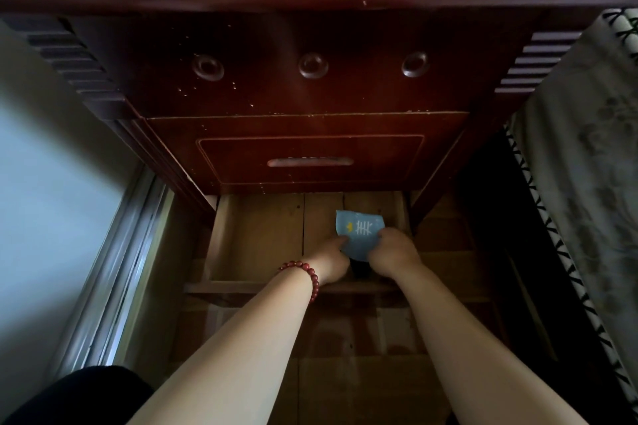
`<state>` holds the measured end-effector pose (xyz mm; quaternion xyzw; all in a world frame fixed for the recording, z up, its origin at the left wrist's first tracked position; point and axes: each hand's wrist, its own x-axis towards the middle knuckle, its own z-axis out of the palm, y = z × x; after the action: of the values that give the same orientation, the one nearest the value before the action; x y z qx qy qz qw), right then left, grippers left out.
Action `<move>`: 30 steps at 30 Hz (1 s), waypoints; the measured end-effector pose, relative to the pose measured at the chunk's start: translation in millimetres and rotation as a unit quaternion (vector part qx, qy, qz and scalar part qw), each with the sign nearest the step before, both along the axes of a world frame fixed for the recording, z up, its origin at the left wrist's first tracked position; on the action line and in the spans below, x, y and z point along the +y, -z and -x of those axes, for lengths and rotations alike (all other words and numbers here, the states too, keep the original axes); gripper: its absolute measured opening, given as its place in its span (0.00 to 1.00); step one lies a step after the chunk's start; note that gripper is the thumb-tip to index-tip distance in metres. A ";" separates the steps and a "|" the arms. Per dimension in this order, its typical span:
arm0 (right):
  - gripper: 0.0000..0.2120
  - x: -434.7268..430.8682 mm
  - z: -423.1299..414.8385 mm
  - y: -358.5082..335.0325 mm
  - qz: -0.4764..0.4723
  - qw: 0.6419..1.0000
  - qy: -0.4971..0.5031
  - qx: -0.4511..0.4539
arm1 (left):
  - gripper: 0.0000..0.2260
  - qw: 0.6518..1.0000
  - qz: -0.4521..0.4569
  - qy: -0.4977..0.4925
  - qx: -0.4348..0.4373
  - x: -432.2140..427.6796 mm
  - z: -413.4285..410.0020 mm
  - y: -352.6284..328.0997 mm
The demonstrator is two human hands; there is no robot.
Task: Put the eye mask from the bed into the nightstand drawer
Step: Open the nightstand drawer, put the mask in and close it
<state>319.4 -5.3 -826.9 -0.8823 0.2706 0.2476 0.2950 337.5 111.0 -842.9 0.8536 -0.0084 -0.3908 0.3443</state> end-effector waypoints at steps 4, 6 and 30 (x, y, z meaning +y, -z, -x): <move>0.14 -2.6 -0.9 4.0 -0.023 0.998 -0.028 0.043 | 0.23 0.998 -0.032 0.047 0.010 0.6 -1.6 2.7; 0.14 -2.5 -2.0 4.8 -0.019 0.999 -0.028 0.033 | 0.23 0.998 -0.042 0.051 0.000 0.4 -1.9 2.9; 0.13 -2.4 6.0 6.4 0.018 0.993 -0.104 0.054 | 0.18 0.990 -0.047 0.130 -0.016 -4.6 3.5 -7.7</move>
<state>313.4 -7.7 -833.3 -0.8961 0.1975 0.3193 0.2368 333.9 106.4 -835.2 0.8667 -0.1061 -0.4184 0.2501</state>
